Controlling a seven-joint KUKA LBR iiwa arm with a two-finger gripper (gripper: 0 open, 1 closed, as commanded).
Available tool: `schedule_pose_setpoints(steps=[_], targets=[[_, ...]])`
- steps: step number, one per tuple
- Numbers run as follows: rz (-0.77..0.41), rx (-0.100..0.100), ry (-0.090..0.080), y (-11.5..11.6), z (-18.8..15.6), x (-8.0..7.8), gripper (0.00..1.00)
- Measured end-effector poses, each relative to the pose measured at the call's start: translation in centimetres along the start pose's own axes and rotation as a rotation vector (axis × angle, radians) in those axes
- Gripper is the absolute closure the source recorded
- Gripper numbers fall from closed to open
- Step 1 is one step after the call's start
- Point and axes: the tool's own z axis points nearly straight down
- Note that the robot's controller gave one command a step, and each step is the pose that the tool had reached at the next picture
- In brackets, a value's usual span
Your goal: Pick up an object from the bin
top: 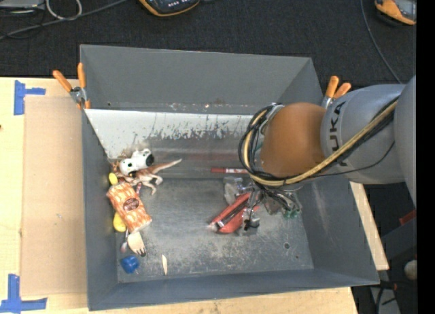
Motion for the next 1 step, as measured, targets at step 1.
schedule_pose_setpoints(steps=[1], targets=[[0.044, -0.004, 0.011, -0.91, -4.05, 0.98, 1.00]])
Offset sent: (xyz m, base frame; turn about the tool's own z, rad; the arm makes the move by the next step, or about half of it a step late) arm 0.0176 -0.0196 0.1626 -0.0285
